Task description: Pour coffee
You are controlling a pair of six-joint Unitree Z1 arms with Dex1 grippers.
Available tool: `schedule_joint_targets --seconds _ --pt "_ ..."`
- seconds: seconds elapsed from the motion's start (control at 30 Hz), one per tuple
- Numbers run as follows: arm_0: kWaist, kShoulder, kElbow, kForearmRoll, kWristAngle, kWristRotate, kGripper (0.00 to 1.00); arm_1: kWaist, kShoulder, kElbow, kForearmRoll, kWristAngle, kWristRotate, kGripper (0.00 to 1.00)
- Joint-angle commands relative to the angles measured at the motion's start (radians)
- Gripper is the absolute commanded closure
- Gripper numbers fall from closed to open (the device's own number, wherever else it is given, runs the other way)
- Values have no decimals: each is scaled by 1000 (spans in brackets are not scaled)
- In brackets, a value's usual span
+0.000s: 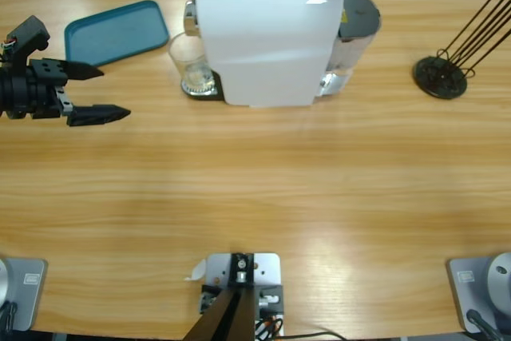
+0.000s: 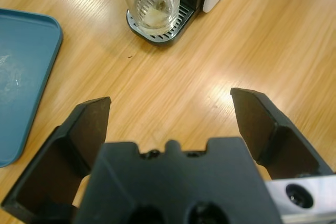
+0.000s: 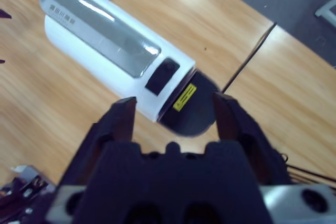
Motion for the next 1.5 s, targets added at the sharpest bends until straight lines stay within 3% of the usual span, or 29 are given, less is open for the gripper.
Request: schedule_joint_targets --seconds 0.03,0.37,0.67,0.93,1.13,1.23,1.3,1.4,1.5 --pt "-55 -37 37 1 2 -29 0 30 -70 52 66 81 20 0" --pt "-55 -31 32 -1 10 -28 0 82 -138 63 160 164 41 0" --pt "-53 -47 34 -1 -3 -23 0 115 -274 183 141 197 94 0" --pt "-52 -95 30 -1 -4 -25 0 116 -38 -12 170 34 181 0" --pt "-52 -102 49 -1 -5 -32 0 116 -32 -53 195 24 199 0" --pt "-52 -121 53 -1 5 -32 0 131 -105 110 146 70 102 0" --pt "-52 -106 52 -1 5 -32 0 142 -147 300 31 92 9 0" --pt "-52 -101 52 -1 2 -34 0 134 -232 537 -180 95 -14 0" --pt "-52 -108 51 -1 6 -34 0 103 -282 635 -250 116 -22 0"
